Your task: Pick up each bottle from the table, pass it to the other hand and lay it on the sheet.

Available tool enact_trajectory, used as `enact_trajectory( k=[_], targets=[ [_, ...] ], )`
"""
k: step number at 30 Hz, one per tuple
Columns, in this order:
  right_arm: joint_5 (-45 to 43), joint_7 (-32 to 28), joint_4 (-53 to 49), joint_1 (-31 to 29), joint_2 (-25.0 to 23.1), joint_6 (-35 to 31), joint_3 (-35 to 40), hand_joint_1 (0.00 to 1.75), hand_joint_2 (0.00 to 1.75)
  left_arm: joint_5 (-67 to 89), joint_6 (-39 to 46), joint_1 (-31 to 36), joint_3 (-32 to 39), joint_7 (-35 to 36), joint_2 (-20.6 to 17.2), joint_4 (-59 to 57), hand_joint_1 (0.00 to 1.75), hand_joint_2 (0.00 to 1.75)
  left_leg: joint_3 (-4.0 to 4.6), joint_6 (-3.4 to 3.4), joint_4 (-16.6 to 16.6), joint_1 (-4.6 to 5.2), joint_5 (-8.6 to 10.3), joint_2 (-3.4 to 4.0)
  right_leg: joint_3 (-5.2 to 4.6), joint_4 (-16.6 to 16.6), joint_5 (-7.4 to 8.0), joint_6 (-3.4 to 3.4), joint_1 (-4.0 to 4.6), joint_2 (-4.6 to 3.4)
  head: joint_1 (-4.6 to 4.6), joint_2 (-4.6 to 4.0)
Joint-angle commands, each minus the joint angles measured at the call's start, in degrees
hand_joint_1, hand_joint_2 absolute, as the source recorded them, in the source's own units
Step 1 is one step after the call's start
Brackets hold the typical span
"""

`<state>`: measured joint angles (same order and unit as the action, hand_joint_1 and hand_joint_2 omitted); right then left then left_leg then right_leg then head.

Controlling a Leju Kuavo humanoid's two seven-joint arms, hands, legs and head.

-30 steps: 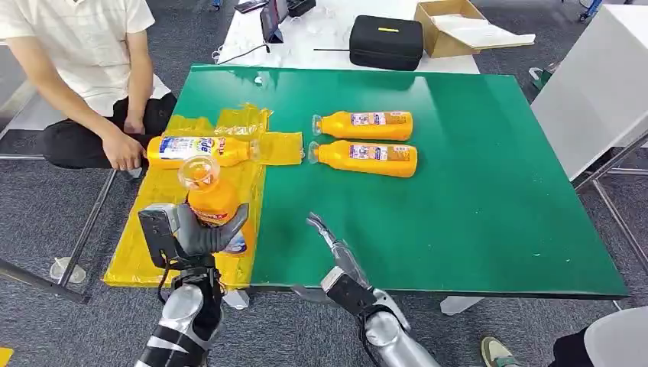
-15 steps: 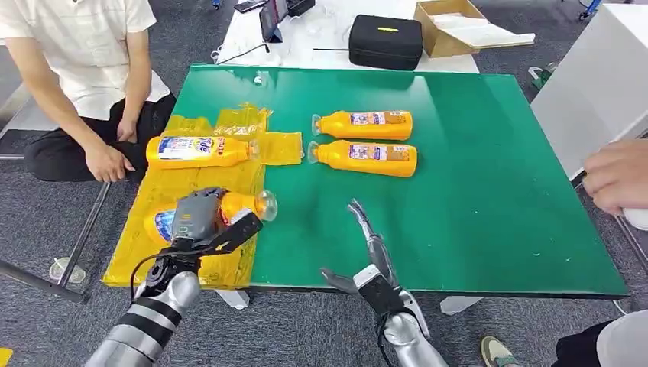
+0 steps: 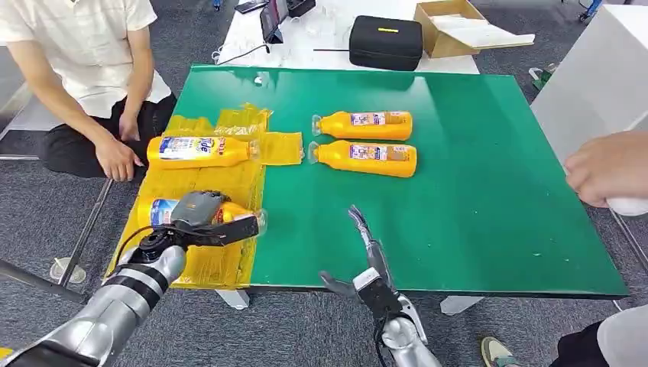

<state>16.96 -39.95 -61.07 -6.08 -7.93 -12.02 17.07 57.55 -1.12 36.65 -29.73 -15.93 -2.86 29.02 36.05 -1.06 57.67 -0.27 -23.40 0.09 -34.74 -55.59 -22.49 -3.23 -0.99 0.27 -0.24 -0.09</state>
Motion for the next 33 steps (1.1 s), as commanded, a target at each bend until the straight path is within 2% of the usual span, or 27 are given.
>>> enact_trajectory(
  k=[1,8,24,29,33],
  targets=[
    [-1.5,-0.05,6.75,-3.3,0.05,-1.04,1.75,0.0,1.75,-2.78,-4.66,4.96,-0.7,0.69,0.3,-9.85,0.0,1.75,-0.11,0.09,0.01,-0.08,0.0,0.04,0.11,0.03,-0.01,0.09,0.08,-0.05,-0.02,0.0],
    [-3.13,-0.05,8.11,-4.66,0.26,-2.1,3.53,0.0,1.75,-3.72,-9.74,5.84,-1.17,1.76,-0.67,-11.16,0.0,1.75,-0.23,0.12,0.05,-0.1,-0.07,0.17,0.2,-0.04,-0.04,0.15,0.11,-0.19,-0.02,0.0],
    [-3.25,-0.05,8.77,-5.06,0.16,-2.38,4.28,0.0,1.75,-4.55,-9.57,5.11,-0.81,1.1,-1.3,-10.61,0.0,1.75,-0.24,0.11,-0.02,-0.05,-0.02,0.17,0.16,-0.06,-0.01,0.1,0.05,-0.19,0.0,0.0],
    [-3.94,-0.05,7.43,-3.82,0.89,-3.74,4.08,0.0,1.75,-9.11,1.3,0.95,2.41,-4.77,-0.06,-2.81,0.0,1.75,-0.4,0.14,0.0,-0.11,-0.1,0.2,0.33,-0.05,-0.07,0.19,0.11,-0.23,0.0,0.0],
    [-3.29,-0.05,5.93,-1.99,1.29,-4.66,2.99,0.0,1.75,-15.97,5.86,-8.93,4.64,-9.55,1.89,15.78,0.0,1.75,-0.23,0.11,-0.03,-0.04,0.0,-0.03,0.2,-0.04,-0.07,0.09,0.04,0.02,0.0,0.0]
  ],
)
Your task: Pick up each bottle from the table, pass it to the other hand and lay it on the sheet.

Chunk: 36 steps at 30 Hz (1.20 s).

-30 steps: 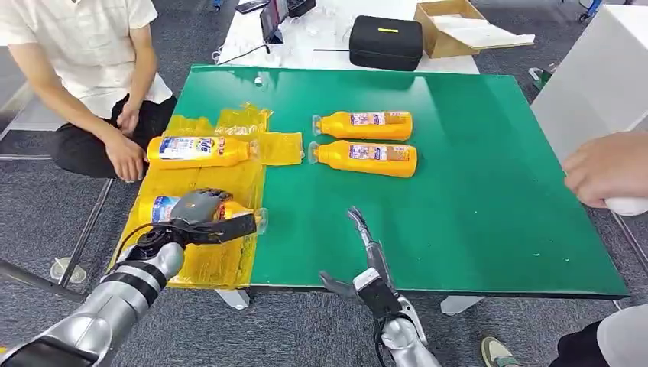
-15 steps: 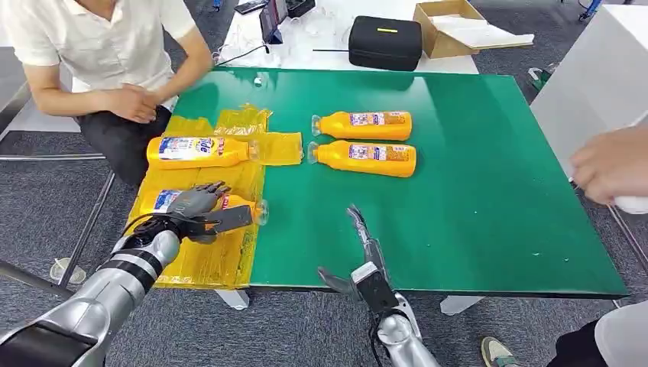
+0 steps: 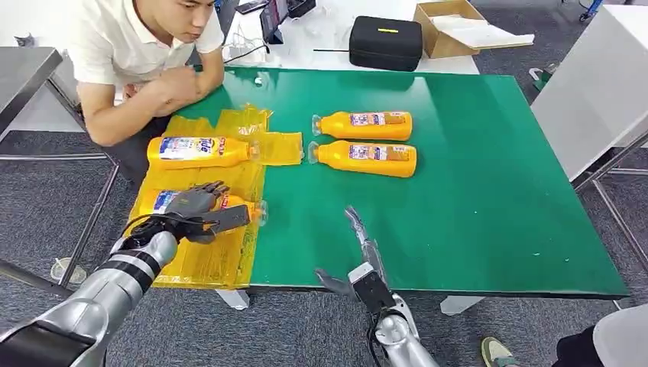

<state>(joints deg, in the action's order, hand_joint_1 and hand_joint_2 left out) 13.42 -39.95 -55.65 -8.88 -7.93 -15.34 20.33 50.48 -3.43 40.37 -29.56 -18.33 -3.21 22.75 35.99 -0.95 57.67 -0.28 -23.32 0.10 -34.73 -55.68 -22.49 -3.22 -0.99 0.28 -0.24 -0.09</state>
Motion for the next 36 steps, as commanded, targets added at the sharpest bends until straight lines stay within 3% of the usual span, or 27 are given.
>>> enact_trajectory(
  k=[1,9,16,20,22,26,30,33,36],
  targets=[
    [0.55,-0.05,0.02,1.35,1.36,-1.47,-0.65,0.0,1.75,-10.22,8.94,-15.65,3.52,-7.11,2.34,28.19,0.0,1.75,-0.25,0.01,-0.02,-0.04,-0.14,-0.05,0.28,0.07,-0.13,0.11,0.05,0.03,0.02,0.0],
    [2.06,-0.05,-1.64,3.19,1.66,-2.9,-1.64,0.0,1.75,-14.99,15.34,-22.54,-0.27,-9.36,3.41,43.97,0.0,1.75,0.06,0.01,0.05,0.01,-0.13,-0.08,-0.01,0.0,-0.12,0.1,0.01,0.06,-0.02,0.0],
    [2.43,-0.05,-2.55,3.66,1.85,-3.9,-1.65,0.0,1.75,-17.63,16.42,-24.51,-0.07,-11.18,3.99,47.29,0.0,1.75,-0.03,0.04,0.09,-0.07,-0.18,0.01,0.06,0.01,-0.13,0.18,0.1,-0.04,0.0,0.0],
    [5.61,-0.05,-3.32,4.3,2.8,-5.34,-1.9,0.0,1.75,-20.61,14.27,-28.1,-2.76,-11.1,3.22,53.64,0.0,1.75,0.07,0.01,0.04,-0.03,-0.12,-0.03,-0.04,0.04,-0.1,0.1,0.05,0.02,0.0,0.0],
    [11.64,0.04,-2.92,3.92,4.04,-8.38,-2.59,0.0,1.75,-24.08,11.55,-29.49,-3.58,-11.69,3.06,55.76,0.0,1.75,-0.01,0.01,0.03,-0.03,-0.17,-0.01,0.05,0.06,-0.14,0.11,0.05,0.0,-0.02,0.0],
    [12.51,0.07,-3.08,3.55,4.79,-8.8,-3.4,0.0,1.75,-24.46,11.26,-29.89,-3.8,-11.72,3.32,56.24,0.0,1.75,-0.01,0.01,0.06,-0.01,-0.16,-0.06,0.06,0.03,-0.15,0.11,0.03,0.04,0.0,0.0],
    [29.65,9.02,-1.12,0.45,8.87,-20.16,-3.95,0.0,1.75,-37.08,4.27,-31.65,-1.33,-10.85,7.39,56.92,0.0,1.75,0.16,-0.01,0.01,0.04,-0.06,-0.05,-0.11,0.05,-0.04,0.06,-0.03,0.04,0.0,0.0],
    [38.21,13.96,1.92,-2.53,12.5,-23.06,-5.21,0.0,1.75,-39.95,5.71,-32.54,-0.9,-9.74,10.44,55.73,0.0,1.75,0.15,-0.04,0.01,0.04,-0.05,-0.07,-0.09,0.08,-0.02,0.04,-0.02,0.06,0.02,0.0],
    [43.6,17.2,4.89,-4.8,14.24,-23.25,-6.22,0.0,1.75,-40.14,6.83,-32.38,-2.1,-9.62,10.05,54.64,0.0,1.75,0.02,-0.07,0.05,0.04,-0.09,-0.06,0.08,0.09,-0.04,0.04,-0.02,0.03,0.0,0.0]
  ],
)
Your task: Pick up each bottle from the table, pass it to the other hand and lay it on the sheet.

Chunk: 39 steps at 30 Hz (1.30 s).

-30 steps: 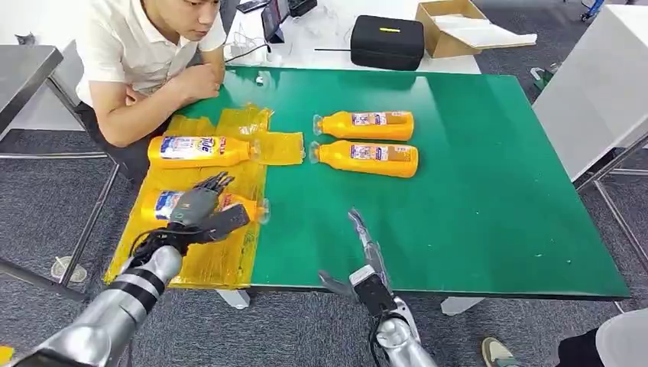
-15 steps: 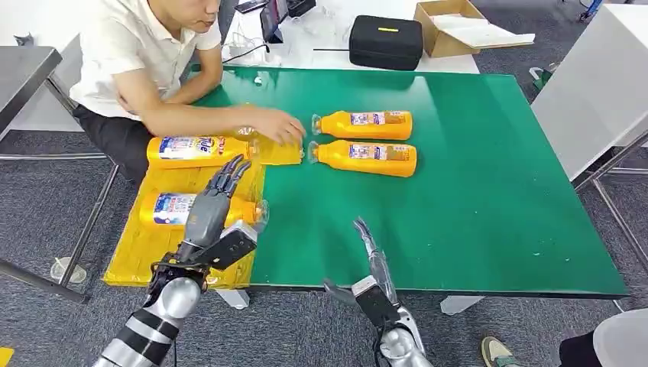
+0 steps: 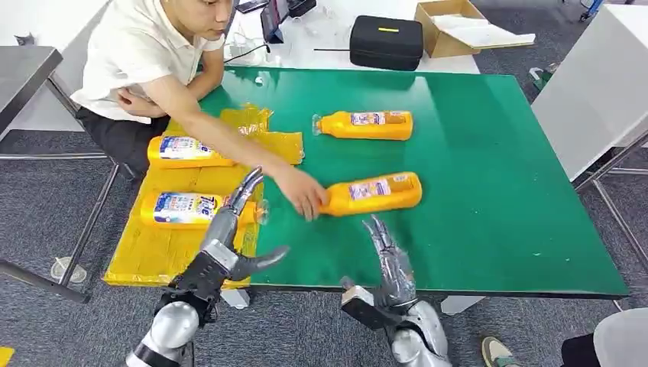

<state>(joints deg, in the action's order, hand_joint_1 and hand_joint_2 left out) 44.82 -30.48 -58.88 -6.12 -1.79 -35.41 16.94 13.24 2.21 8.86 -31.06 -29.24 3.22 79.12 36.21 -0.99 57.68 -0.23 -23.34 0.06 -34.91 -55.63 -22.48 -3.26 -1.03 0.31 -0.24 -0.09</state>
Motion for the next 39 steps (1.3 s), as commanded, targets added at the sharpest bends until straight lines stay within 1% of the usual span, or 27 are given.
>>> enact_trajectory(
  k=[1,4,6,8,9,11,12,14,15,16,20,21,24,26,27,28,32,33,36,38,39],
  targets=[
    [15.1,10.5,9.93,-8.88,9.15,-1.43,-2.8,0.0,1.75,-2.3,2.01,-0.76,-0.87,1.5,3.24,-1.99,0.0,1.75,-0.2,-0.05,0.0,0.01,-0.03,0.0,0.23,0.05,-0.01,0.05,0.0,-0.02,0.0,0.0],
    [17.33,12.22,12.45,-10.85,10.37,0.27,-2.72,0.0,1.75,-1.98,2.36,-0.47,-0.98,1.46,3.12,-2.05,0.0,1.75,-0.15,-0.05,-0.01,0.1,0.01,0.01,0.17,0.03,0.04,-0.01,-0.11,-0.03,0.0,0.0],
    [17.43,12.29,13.27,-11.39,10.37,0.9,-2.61,0.0,1.75,-1.98,2.35,-0.38,-0.99,1.47,3.15,-2.07,0.0,1.75,-0.24,-0.03,0.04,0.03,-0.05,0.02,0.27,0.02,0.01,0.04,-0.04,-0.04,0.02,0.0],
    [18.5,13.92,15.74,-13.2,10.75,2.77,-2.18,0.0,1.75,-2.23,2.4,-0.18,-1.09,1.72,3.43,-2.34,0.0,1.75,-0.15,-0.06,0.01,0.05,0.0,0.04,0.16,0.03,0.05,-0.01,-0.06,-0.05,0.02,0.0],
    [19.46,14.91,17.59,-14.48,11.11,3.67,-1.69,0.0,1.75,-2.38,2.44,0.0,-1.28,1.99,3.58,-2.57,0.0,1.75,-0.26,-0.05,0.04,0.03,-0.05,0.04,0.27,0.01,0.0,0.03,-0.04,-0.06,0.0,0.0],
    [20.5,15.73,21.73,-17.62,11.75,5.62,-0.83,0.0,1.75,-2.63,2.35,0.74,-1.94,2.48,3.84,-3.2,0.0,1.75,-0.21,-0.07,0.05,0.04,-0.04,0.11,0.21,0.01,0.04,0.0,-0.05,-0.13,0.02,0.0],
    [21.37,16.73,24.93,-20.04,12.21,7.75,0.01,0.0,1.75,-2.77,2.39,1.35,-2.39,2.74,3.96,-3.6,0.0,1.75,-0.15,-0.08,0.03,0.07,0.0,0.11,0.14,0.02,0.07,-0.03,-0.07,-0.12,0.02,0.0],
    [21.19,16.59,27.82,-22.56,12.32,10.51,-0.08,0.0,1.75,-3.09,2.57,1.98,-2.92,2.81,3.81,-3.83,0.0,1.75,-0.1,-0.09,0.04,0.08,0.03,0.12,0.08,0.0,0.09,-0.05,-0.09,-0.12,0.02,0.0],
    [21.59,16.86,30.3,-24.59,12.67,10.85,0.51,0.0,1.75,-3.45,2.58,2.74,-3.17,3.21,4.2,-4.29,0.0,1.75,-0.18,-0.08,0.09,0.06,-0.02,0.11,0.18,-0.04,0.05,0.0,-0.06,-0.12,0.02,0.0],
    [21.53,16.77,30.49,-24.86,12.76,10.95,0.51,0.0,1.75,-3.5,2.58,2.87,-3.17,3.26,4.26,-4.37,0.0,1.75,-0.09,-0.09,0.03,0.09,0.06,0.05,0.09,0.01,0.1,-0.06,-0.1,-0.06,0.02,0.0],
    [21.44,16.59,30.76,-24.94,12.75,10.78,0.52,0.0,1.75,-3.56,2.57,3.02,-3.18,3.32,4.29,-4.54,0.0,1.75,-0.27,-0.12,0.1,0.0,0.05,-0.09,0.33,0.01,0.06,0.01,0.0,0.06,0.0,0.0],
    [21.45,16.6,30.77,-24.79,12.67,10.61,0.54,0.0,1.75,-3.57,2.56,2.98,-3.19,3.32,4.24,-4.57,0.0,1.75,-0.11,-0.19,0.02,0.1,0.15,-0.05,0.15,0.03,0.14,-0.13,-0.11,0.03,0.0,0.0],
    [21.54,16.84,30.95,-24.75,12.59,10.63,0.7,0.0,1.75,-3.62,2.57,2.9,-3.2,3.33,4.19,-4.52,0.0,1.75,-0.12,-0.18,0.02,0.09,0.15,-0.02,0.16,0.04,0.16,-0.15,-0.09,0.01,0.02,0.0],
    [22.16,18.22,33.1,-26.65,12.86,13.23,1.43,0.0,1.75,-4.13,2.61,3.38,-3.27,3.45,4.39,-4.78,0.0,1.75,-0.12,-0.19,0.02,0.11,0.15,-0.05,0.15,0.02,0.15,-0.16,-0.12,0.04,0.02,0.0],
    [22.05,18.09,33.78,-27.33,12.93,13.85,1.51,0.0,1.75,-4.26,2.63,3.6,-3.3,3.47,4.51,-4.95,0.0,1.75,-0.24,-0.16,0.09,0.04,0.07,-0.04,0.28,-0.01,0.09,-0.06,-0.04,0.01,0.02,0.0],
    [22.11,17.99,34.57,-28.09,12.93,14.46,1.62,0.0,1.75,-4.29,2.6,3.9,-3.45,3.47,4.67,-5.22,0.0,1.75,-0.1,-0.19,0.03,0.11,0.16,-0.04,0.13,0.01,0.15,-0.16,-0.12,0.03,0.02,0.0],
    [22.39,18.1,37.23,-29.82,12.12,16.59,2.1,0.0,1.75,-4.65,2.62,4.55,-3.76,3.18,5.08,-6.08,0.0,1.75,-0.2,-0.17,0.1,0.05,0.12,-0.06,0.26,-0.01,0.13,-0.08,-0.05,0.04,0.02,0.0],
    [22.13,17.11,37.81,-29.94,11.82,17.33,2.16,0.0,1.75,-4.83,2.64,4.62,-3.8,2.97,5.15,-6.32,0.0,1.75,-0.14,-0.23,0.05,0.08,0.19,-0.02,0.18,0.03,0.17,-0.13,-0.09,0.0,0.02,0.0],
    [22.08,16.93,37.96,-29.81,11.54,17.24,2.19,0.0,1.75,-4.9,2.6,4.62,-3.9,2.9,5.21,-6.46,0.0,1.75,-0.23,-0.2,0.06,0.03,0.17,-0.04,0.3,0.04,0.17,-0.09,-0.04,0.01,0.02,0.0],
    [22.08,16.93,37.96,-29.81,11.54,17.24,2.19,0.0,1.75,-4.9,2.6,4.62,-3.9,2.9,5.21,-6.46,0.0,1.75,-0.13,-0.24,0.02,0.08,0.23,-0.02,0.18,0.05,0.26,-0.14,-0.09,0.01,0.02,0.0],
    [22.08,16.93,37.96,-29.81,11.54,17.24,2.19,0.0,1.75,-4.9,2.6,4.62,-3.9,2.9,5.21,-6.46,0.0,1.75,-0.21,-0.22,0.02,0.05,0.2,-0.02,0.26,0.06,0.28,-0.01,-0.05,0.0,0.0,0.0]
  ],
)
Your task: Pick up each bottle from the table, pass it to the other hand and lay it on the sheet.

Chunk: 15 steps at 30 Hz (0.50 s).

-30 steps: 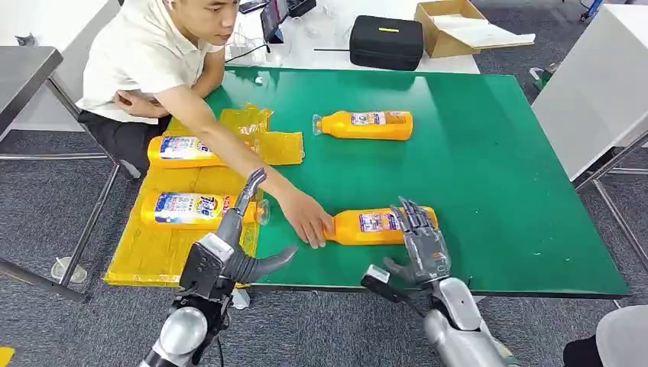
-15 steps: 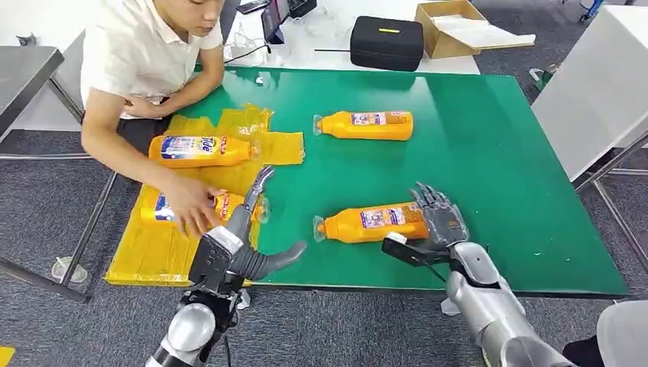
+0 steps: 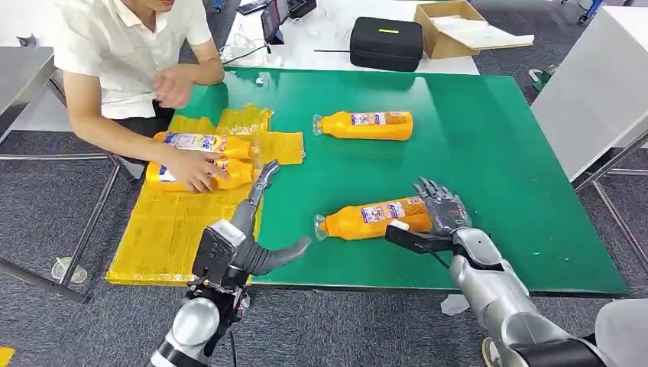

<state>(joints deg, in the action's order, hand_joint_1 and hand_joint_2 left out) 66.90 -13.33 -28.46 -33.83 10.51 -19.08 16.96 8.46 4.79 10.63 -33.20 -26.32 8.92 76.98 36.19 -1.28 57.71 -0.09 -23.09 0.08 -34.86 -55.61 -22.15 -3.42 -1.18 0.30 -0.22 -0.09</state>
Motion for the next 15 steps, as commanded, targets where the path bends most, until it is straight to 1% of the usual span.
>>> enact_trajectory(
  k=[1,2,3,4,6,7,9,10,11,12,13,14,15],
  targets=[
    [-0.25,-0.57,7.84,-2.08,-0.87,1.41,2.12,0.0,1.75,-0.19,-0.01,2.87,-1.85,-0.12,-0.55,-4.41,0.0,1.75,-0.14,0.06,-0.02,-0.06,-0.02,-0.02,0.15,0.03,-0.02,0.12,0.07,0.02,0.0,0.0],
    [-0.01,-1.22,8.11,-2.19,-0.89,2.2,2.59,0.02,1.75,-0.24,-0.02,2.92,-1.99,-0.22,-0.55,-4.47,0.0,1.75,-0.13,0.05,-0.02,-0.05,-0.01,-0.03,0.14,0.03,-0.02,0.11,0.06,0.02,0.0,0.0],
    [-0.15,-1.89,8.07,-1.99,-1.03,2.13,2.67,1.05,1.75,-0.34,0.05,2.92,-2.07,-0.43,-0.52,-4.54,0.0,1.75,-0.18,0.08,-0.01,-0.09,-0.02,-0.04,0.19,0.04,-0.03,0.17,0.1,0.02,0.0,0.0],
    [-0.31,-2.88,8.2,-1.75,-1.25,2.59,2.85,1.75,1.75,-0.46,0.12,2.92,-2.12,-0.57,-0.46,-4.66,0.0,1.75,-0.12,0.07,-0.01,-0.08,0.0,-0.04,0.13,0.05,0.0,0.11,0.08,0.03,0.0,0.0],
    [-0.35,-4.82,8.04,-1.14,-1.43,1.72,3.5,1.75,1.75,-0.37,0.44,2.98,-2.33,-1.05,-0.48,-4.97,0.0,1.75,-0.24,0.12,0.01,-0.14,-0.04,-0.05,0.26,0.05,-0.05,0.22,0.16,0.03,0.0,0.0],
    [-0.83,-6.28,7.62,-0.57,-1.53,0.6,3.57,1.75,1.75,-0.45,0.52,2.97,-2.36,-1.21,-0.45,-5.14,0.0,1.75,-0.22,0.12,-0.02,-0.1,0.0,-0.02,0.22,0.06,-0.02,0.18,0.12,0.0,0.0,0.0],
    [-1.03,-7.94,7.4,0.1,-1.84,-2.04,3.94,1.43,1.75,-0.57,0.58,3.01,-2.45,-1.49,-0.42,-5.37,0.0,1.75,-0.21,0.1,-0.03,-0.09,0.01,-0.03,0.21,0.07,-0.01,0.15,0.1,0.01,0.0,0.0],
    [-1.41,-8.88,7.31,0.46,-2.2,-3.51,3.96,1.22,1.75,-0.58,0.57,3.04,-2.55,-1.65,-0.44,-5.46,0.0,1.75,-0.24,0.12,-0.03,-0.12,0.0,-0.06,0.26,0.08,-0.03,0.18,0.13,0.03,0.0,0.0],
    [-1.08,-9.15,7.33,0.54,-2.39,-4.44,4.49,1.17,1.75,-0.56,0.58,3.05,-2.65,-1.85,-0.49,-5.46,0.0,1.75,-0.19,0.09,-0.03,-0.1,0.02,-0.03,0.18,0.08,0.01,0.12,0.11,0.0,0.0,0.0],
    [-1.23,-9.73,7.23,0.64,-2.58,-4.54,4.57,1.34,1.75,-0.54,0.57,3.01,-2.72,-1.97,-0.5,-5.46,0.0,1.75,-0.28,0.12,-0.03,-0.15,-0.02,-0.07,0.29,0.1,-0.03,0.19,0.16,0.04,-0.04,0.0],
    [-1.17,-10.18,6.96,0.69,-2.69,-5.26,4.83,1.33,1.75,-0.54,0.52,3.02,-2.82,-2.13,-0.51,-5.46,0.0,1.75,-0.22,0.1,-0.04,-0.09,0.01,-0.03,0.21,0.06,-0.02,0.14,0.1,0.02,0.0,0.0],
    [-1.38,-10.38,6.98,0.75,-2.82,-5.45,4.79,1.12,1.75,-0.54,0.48,3.02,-2.88,-2.18,-0.52,-5.5,0.0,1.75,-0.24,0.11,-0.03,-0.1,-0.01,0.0,0.22,0.06,-0.03,0.16,0.11,-0.02,-0.02,0.0],
    [-1.4,-10.8,6.83,0.8,-2.96,-6.08,5.12,0.8,1.75,-0.54,0.46,2.97,-2.98,-2.31,-0.57,-5.54,0.0,1.75,-0.3,0.14,-0.03,-0.13,-0.05,0.02,0.28,0.07,-0.05,0.21,0.15,-0.05,0.02,0.0]
  ],
)
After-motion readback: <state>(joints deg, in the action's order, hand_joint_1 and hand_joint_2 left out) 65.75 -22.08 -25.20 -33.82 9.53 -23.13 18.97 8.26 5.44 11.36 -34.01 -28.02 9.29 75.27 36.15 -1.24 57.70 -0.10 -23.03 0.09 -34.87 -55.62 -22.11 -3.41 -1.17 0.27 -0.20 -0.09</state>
